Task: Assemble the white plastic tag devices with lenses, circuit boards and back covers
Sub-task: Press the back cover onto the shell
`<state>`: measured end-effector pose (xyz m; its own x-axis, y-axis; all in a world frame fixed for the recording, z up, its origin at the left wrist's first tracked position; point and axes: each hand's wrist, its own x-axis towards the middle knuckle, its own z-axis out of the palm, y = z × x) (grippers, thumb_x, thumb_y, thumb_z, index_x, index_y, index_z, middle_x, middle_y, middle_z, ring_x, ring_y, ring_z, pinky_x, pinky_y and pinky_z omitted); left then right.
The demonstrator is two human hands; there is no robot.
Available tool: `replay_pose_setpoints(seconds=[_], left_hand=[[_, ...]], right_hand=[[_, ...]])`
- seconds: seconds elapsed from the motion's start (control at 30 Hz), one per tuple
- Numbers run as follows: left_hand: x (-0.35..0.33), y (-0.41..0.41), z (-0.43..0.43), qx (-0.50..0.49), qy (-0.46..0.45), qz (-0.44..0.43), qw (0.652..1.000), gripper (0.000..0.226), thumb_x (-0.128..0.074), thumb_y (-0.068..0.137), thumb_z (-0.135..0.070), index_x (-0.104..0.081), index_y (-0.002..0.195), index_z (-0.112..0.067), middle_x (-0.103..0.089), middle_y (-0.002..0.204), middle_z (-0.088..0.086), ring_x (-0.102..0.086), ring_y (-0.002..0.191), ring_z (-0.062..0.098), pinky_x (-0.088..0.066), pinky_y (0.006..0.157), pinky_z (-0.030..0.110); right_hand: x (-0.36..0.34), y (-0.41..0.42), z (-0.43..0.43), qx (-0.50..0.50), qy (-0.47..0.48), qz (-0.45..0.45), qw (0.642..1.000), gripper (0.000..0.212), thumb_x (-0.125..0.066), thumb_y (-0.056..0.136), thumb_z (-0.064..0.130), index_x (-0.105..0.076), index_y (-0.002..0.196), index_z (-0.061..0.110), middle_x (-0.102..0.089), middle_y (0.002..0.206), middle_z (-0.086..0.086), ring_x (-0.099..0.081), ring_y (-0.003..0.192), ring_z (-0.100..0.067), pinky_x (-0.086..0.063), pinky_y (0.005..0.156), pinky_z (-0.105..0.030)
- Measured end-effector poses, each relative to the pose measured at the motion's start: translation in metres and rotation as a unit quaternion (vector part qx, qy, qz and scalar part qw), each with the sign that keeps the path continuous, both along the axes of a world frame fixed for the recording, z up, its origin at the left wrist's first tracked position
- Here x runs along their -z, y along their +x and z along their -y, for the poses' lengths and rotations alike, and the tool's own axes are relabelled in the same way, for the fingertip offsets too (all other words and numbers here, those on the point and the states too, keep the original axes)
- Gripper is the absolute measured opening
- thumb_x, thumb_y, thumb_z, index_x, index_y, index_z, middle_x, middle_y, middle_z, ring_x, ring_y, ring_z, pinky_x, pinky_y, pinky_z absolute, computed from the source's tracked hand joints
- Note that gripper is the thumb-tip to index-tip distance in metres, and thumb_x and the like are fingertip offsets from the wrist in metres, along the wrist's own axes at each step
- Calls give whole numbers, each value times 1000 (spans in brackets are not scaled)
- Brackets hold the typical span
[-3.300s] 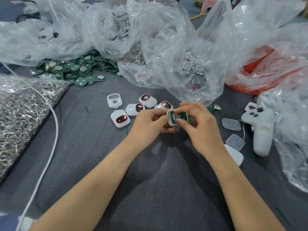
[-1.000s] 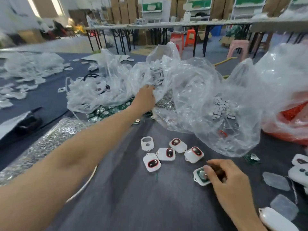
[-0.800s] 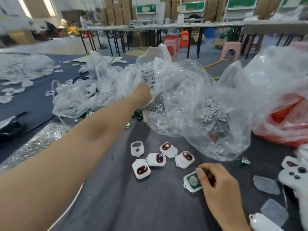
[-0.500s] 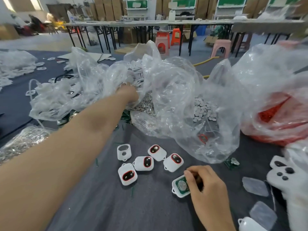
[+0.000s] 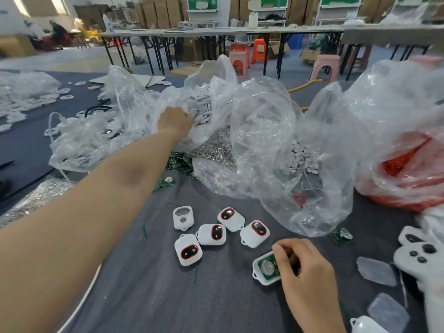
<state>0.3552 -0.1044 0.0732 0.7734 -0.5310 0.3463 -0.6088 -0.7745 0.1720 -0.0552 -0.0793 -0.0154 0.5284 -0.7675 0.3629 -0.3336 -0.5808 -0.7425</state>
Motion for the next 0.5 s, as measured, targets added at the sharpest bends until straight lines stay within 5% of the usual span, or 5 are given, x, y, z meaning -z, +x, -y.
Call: replay_pose_setpoints(seconds=[0.1,0.27,0.37,0.5], left_hand=[[-3,4,-8,-23,38,26,999,21,-48,97,-12,-61,107,1,-62,108,21,-60,96,38,-47,74,40],[-4,-1,-7,-13,101,68,992,22,-45,92,0,-61,107,-6,-63,104,15,-61,91,34,-42,67,36],[-2,1,-10,-1,11,22,1000,17,-53,96,-17,-67,104,-12,-62,115,10,-56,96,29,-43,72,35],[-13,-13,-9,64,-181,-77,978,27,-59,94,-36,-68,111,-17,-43,146,-5,-30,134,25,-29,109,45]], right_hand=[[-1,0,-1,-2,6,-2,1000,24,-73,80,12,-60,73,32,-58,71,13,-54,79,-1,-37,69,-6],[0,-1,0,-4,1,0,1000,21,-73,80,10,-63,72,26,-58,71,11,-54,76,-4,-39,68,-11],[2,0,1,-3,-1,1,1000,17,-73,80,9,-66,72,22,-58,70,9,-54,75,-8,-40,66,-19],[1,0,1,-4,-13,7,1000,18,-73,81,7,-65,72,20,-59,70,8,-55,73,-8,-40,64,-19]])
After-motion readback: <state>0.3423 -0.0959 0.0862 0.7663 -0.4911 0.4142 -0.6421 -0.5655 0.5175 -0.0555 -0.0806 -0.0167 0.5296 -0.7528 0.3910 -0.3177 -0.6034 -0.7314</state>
